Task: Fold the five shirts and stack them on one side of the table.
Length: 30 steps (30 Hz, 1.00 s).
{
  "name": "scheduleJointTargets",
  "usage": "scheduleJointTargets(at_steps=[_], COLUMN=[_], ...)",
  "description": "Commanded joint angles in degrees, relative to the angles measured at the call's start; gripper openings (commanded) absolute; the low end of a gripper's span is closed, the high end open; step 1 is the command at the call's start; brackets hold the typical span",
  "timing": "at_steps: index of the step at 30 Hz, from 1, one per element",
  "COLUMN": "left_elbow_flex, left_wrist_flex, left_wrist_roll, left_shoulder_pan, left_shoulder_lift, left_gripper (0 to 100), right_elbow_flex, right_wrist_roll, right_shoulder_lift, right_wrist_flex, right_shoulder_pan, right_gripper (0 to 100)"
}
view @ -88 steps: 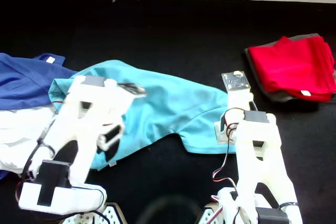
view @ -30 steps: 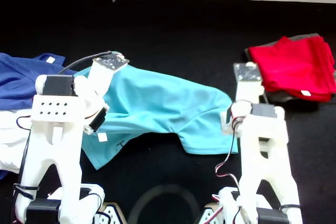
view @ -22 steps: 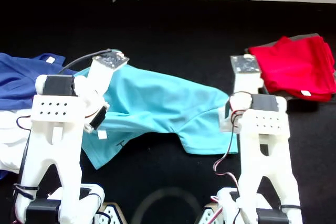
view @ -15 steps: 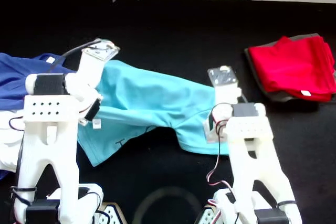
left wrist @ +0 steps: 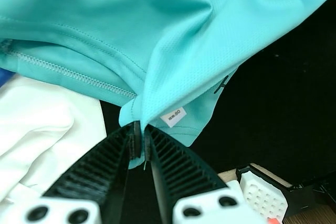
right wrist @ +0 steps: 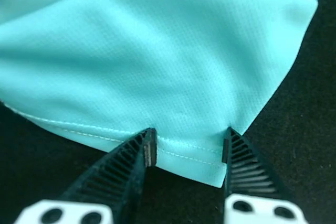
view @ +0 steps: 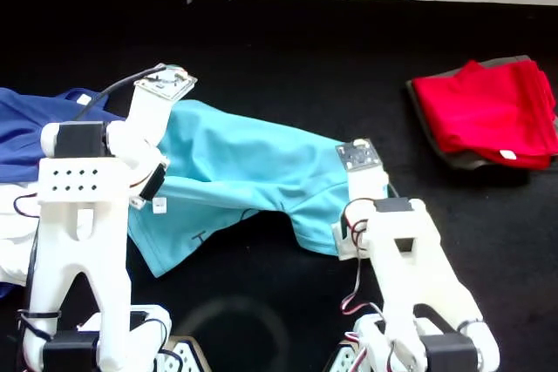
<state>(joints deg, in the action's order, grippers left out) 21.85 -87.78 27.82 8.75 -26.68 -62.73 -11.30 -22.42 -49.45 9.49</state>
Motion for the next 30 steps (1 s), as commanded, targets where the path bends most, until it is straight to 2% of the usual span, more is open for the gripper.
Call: scheduleJointTargets(at_steps=[1, 8, 13, 16, 21, 25, 30], left_elbow_flex=[-1.63, 1.01, 3.21, 2.59, -5.76, -12.44, -8.66], left_wrist_flex=[-1.14, -1.67, -1.67, -1.41, -3.69, -5.98, -8.18], left_wrist_roll=[-0.53, -0.53, -0.70, -4.48, -9.05, -13.10, -13.63], left_shoulder_pan=[0.31, 0.31, 0.31, -0.13, -8.84, -17.45, -25.89], left_shoulder_lift=[-1.36, -1.01, -1.01, -0.92, -0.75, 3.21, 11.47], left_gripper=[1, 1, 1, 1, 1, 1, 1], right_elbow_flex=[1.98, 3.38, 5.05, 9.71, 23.25, 34.42, 38.81], right_wrist_roll=[-0.44, -0.44, -0.79, -3.43, -9.41, -12.22, -16.35], right_shoulder_lift=[4.53, -2.86, -12.88, -17.27, -18.68, -13.67, -9.27], right_wrist_flex=[1.10, -1.45, -6.11, -10.24, -12.26, -15.78, -20.62], right_shoulder_pan=[0.31, 0.22, -3.65, -7.60, -16.92, -22.11, -26.15], right_gripper=[19.3, 1.9, 0.5, 0.5, 0.5, 0.5, 0.5])
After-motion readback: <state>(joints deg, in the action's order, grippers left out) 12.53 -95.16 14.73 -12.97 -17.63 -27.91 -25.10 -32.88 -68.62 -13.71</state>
